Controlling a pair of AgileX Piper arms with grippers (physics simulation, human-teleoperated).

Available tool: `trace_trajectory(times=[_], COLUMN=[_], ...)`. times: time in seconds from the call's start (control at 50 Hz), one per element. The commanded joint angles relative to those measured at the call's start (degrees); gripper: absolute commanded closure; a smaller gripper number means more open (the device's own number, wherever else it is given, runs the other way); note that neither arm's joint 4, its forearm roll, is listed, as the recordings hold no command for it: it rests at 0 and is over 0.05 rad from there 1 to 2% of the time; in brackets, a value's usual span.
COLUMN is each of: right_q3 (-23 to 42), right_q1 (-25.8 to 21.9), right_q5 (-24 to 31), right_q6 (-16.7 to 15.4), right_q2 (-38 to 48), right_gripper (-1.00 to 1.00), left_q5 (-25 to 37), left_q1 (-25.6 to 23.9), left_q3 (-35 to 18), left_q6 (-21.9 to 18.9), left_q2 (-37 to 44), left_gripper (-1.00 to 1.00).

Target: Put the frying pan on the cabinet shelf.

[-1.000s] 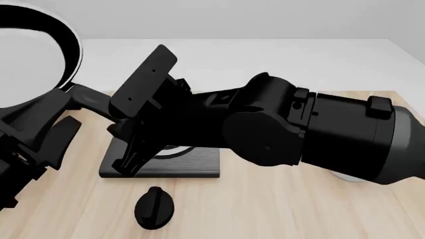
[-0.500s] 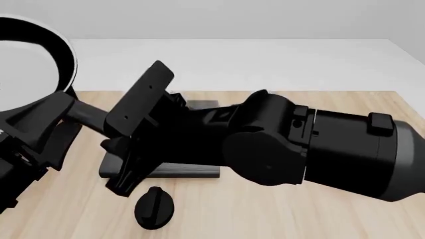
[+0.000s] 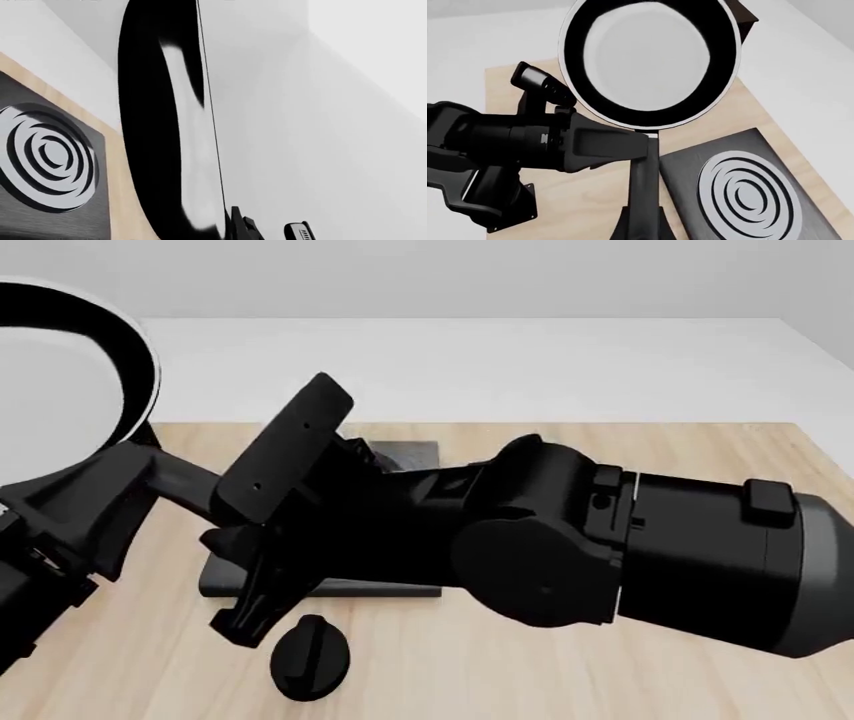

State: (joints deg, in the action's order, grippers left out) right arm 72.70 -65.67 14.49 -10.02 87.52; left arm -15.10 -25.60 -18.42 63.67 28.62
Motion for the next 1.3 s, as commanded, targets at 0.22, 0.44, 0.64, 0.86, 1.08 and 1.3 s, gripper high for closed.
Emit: trace_trajectory(times=[0.22, 0.44, 0.64, 0.86, 1.08, 1.3], right_q3=[1.2, -1.4, -8.2, -25.8, -38.3, -49.4], right_q1=[-0.6, 1.3, 8.2, 20.7, 32.8, 45.0], right_q5=[-0.6, -1.0, -1.0, -7.0, -9.1, -9.2], right_q6=[-0.4, 1.4, 4.9, 12.5, 12.5, 16.9], right_q2=[-3.6, -7.4, -19.0, -34.1, -47.4, -61.0], right_gripper=[-1.00, -1.00, -1.00, -1.00, -1.00, -1.00], left_q5=[-1.0, -0.6, -1.4, -1.6, 1.0, 2.7], left_q1=[2.0, 2.2, 2.9, 3.3, 4.0, 4.1], left_q3=[1.3, 1.1, 1.7, 2.1, 1.9, 1.6], left_q6=[-0.1, -0.5, 0.5, 0.8, -0.4, -0.5], left_q2=[-0.3, -0.7, -0.6, -0.8, -2.9, -4.8], left_gripper=[1.00, 1.00, 1.00, 1.00, 1.00, 1.00])
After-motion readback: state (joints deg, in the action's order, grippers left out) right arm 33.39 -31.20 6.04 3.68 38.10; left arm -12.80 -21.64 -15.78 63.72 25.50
